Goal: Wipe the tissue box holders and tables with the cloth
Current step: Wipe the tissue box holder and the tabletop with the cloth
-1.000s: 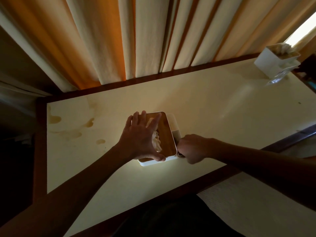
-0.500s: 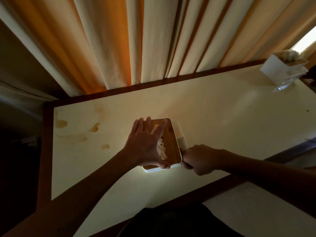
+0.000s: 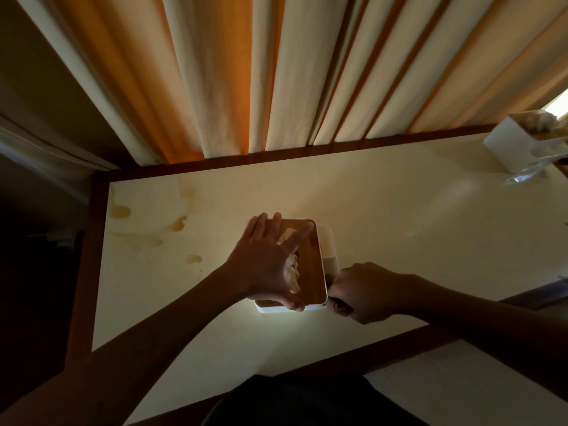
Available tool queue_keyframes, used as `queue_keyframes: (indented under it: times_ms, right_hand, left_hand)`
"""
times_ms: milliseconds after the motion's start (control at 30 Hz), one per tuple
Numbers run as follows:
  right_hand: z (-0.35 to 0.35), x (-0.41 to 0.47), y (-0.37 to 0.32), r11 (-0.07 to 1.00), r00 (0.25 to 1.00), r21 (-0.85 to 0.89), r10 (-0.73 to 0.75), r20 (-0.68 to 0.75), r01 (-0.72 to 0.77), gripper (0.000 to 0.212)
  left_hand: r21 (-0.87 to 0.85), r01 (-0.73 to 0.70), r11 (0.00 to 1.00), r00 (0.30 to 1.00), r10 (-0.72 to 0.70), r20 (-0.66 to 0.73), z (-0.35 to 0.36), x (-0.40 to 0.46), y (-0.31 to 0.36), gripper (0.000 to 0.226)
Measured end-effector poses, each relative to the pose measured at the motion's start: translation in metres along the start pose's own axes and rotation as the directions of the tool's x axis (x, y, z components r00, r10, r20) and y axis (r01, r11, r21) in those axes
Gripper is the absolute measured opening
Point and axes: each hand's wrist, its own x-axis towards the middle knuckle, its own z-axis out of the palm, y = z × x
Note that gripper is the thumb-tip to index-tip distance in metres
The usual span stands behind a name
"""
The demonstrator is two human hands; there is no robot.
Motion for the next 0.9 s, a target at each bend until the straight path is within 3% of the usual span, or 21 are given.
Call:
queue_keyframes:
  times_ms: [133,233,333,400,500,600,667,733,800,833,900]
  right_hand:
    - [0.009,0.012,-0.007,0.992,0.994,0.096,0.075,0.076,-0.082,0.014]
    - [0.022,0.021,-0.017,0.962,0.994,0.249,0.104,0.036,-0.110,0.010]
    - [0.019,0.015,-0.030,0.864,0.996,0.498,0.092,-0.017,-0.071,0.021]
    - [0.013,0.005,-0.036,0.678,0.994,0.735,0.091,-0.058,-0.019,0.013]
    - [0.003,-0.015,-0.038,0.247,0.982,0.965,0.143,-0.122,0.084,0.004]
    - [-0.002,-0.031,-0.031,-0.136,0.952,0.984,0.297,-0.070,0.115,0.017]
    - [0.001,-0.039,-0.024,-0.244,0.914,0.959,0.404,-0.037,0.146,0.022]
    - [0.007,-0.044,-0.025,-0.200,0.872,0.954,0.479,-0.103,0.223,0.022]
    - [0.018,-0.044,-0.035,0.002,0.748,0.920,0.581,-0.320,0.392,0.024]
    - [0.024,-0.043,-0.043,0.193,0.613,0.844,0.609,-0.503,0.501,0.026]
    - [0.044,-0.032,-0.052,0.567,0.346,0.583,0.476,-0.809,0.582,0.039]
  left_hand:
    - [0.004,-0.025,1.000,1.000,0.025,-0.008,0.003,0.001,-0.005,0.140]
    - [0.043,-0.073,0.996,0.997,0.072,0.009,0.002,0.004,-0.020,0.139]
    - [-0.009,-0.074,0.997,0.997,0.074,0.013,-0.002,-0.003,-0.046,0.136]
    - [-0.098,-0.011,0.995,0.998,0.006,-0.059,-0.005,-0.010,-0.067,0.133]
    - [-0.261,0.114,0.959,0.983,-0.147,-0.114,-0.004,-0.024,-0.085,0.126]
    - [-0.453,0.187,0.872,0.959,-0.262,-0.108,0.005,-0.041,-0.079,0.120]
    - [-0.557,0.195,0.807,0.949,-0.299,-0.102,0.016,-0.048,-0.067,0.122]
    - [-0.614,0.192,0.765,0.946,-0.310,-0.092,0.024,-0.051,-0.051,0.125]
    - [-0.624,0.171,0.762,0.956,-0.282,-0.082,0.029,-0.049,-0.033,0.128]
    - [-0.619,0.153,0.770,0.964,-0.255,-0.079,0.030,-0.046,-0.026,0.130]
    - [-0.621,0.111,0.776,0.974,-0.208,-0.085,0.032,-0.039,-0.016,0.132]
